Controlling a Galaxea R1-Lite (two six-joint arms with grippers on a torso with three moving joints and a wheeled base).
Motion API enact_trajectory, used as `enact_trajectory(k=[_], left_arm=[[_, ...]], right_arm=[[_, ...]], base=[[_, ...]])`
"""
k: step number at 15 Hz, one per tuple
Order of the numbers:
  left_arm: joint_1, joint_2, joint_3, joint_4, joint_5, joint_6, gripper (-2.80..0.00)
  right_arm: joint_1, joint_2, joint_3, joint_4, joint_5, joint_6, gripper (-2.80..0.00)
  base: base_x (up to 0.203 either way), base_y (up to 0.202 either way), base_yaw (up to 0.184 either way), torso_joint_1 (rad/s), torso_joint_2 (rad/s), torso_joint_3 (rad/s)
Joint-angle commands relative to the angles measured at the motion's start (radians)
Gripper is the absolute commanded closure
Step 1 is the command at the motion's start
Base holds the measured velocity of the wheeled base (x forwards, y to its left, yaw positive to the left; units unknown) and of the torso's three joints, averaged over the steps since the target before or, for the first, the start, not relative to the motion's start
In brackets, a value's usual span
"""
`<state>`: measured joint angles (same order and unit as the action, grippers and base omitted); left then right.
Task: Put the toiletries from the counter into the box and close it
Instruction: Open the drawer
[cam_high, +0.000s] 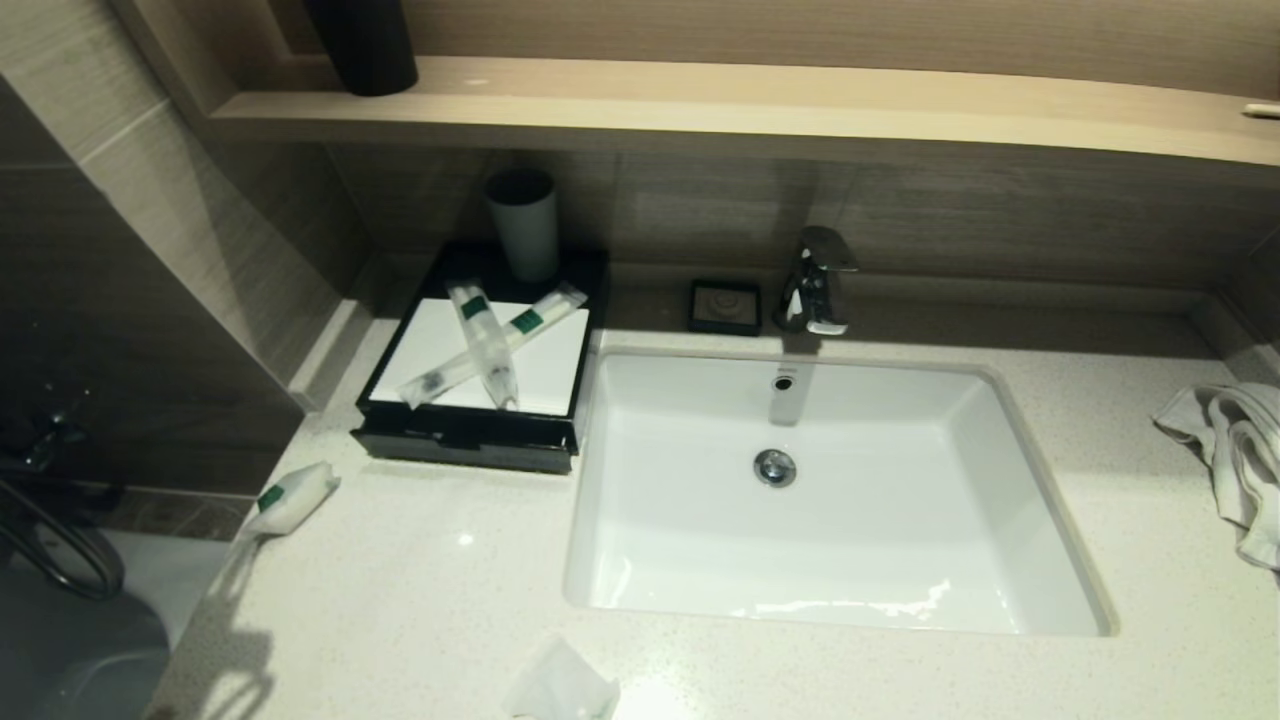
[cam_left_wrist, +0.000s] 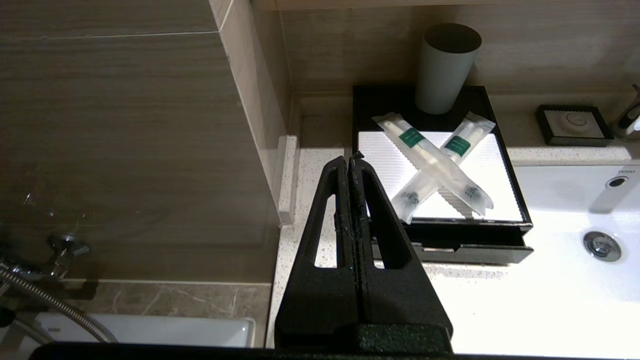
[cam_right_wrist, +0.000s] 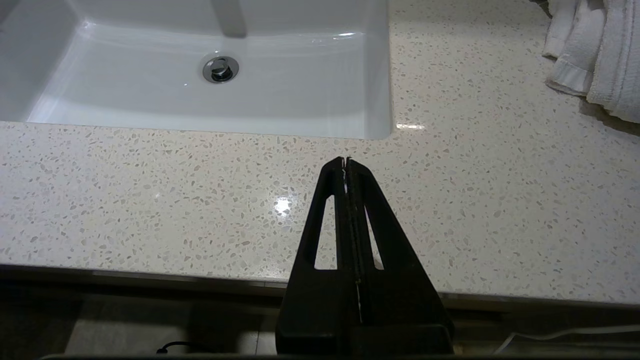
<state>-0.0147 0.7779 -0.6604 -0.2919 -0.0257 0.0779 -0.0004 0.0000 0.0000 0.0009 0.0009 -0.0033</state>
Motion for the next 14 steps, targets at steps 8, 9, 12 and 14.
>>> enact_trajectory(k=[8,9,12,14], left_arm=[[-0.030,0.169,-0.054,-0.027,-0.013,0.003,0.00],[-0.042,0.183,-0.065,-0.027,-0.031,0.002,0.00],[-0.065,0.253,-0.099,-0.026,-0.057,0.002,0.00],[-0.083,0.296,-0.110,-0.024,-0.056,0.002,0.00]], right_arm=[[0.000,0.000,0.000,-0.001,0.001,0.000,0.00],[0.000,0.000,0.000,0.000,0.001,0.000,0.00],[0.000,0.000,0.000,-0.001,0.001,0.000,0.00],[0.000,0.000,0.000,0.000,0.001,-0.001,0.00]], base=[[0.000,0.000,0.000,0.000,0.00,0.000],[0.000,0.000,0.000,0.000,0.00,0.000],[0.000,0.000,0.000,0.000,0.00,0.000],[0.000,0.000,0.000,0.000,0.00,0.000]])
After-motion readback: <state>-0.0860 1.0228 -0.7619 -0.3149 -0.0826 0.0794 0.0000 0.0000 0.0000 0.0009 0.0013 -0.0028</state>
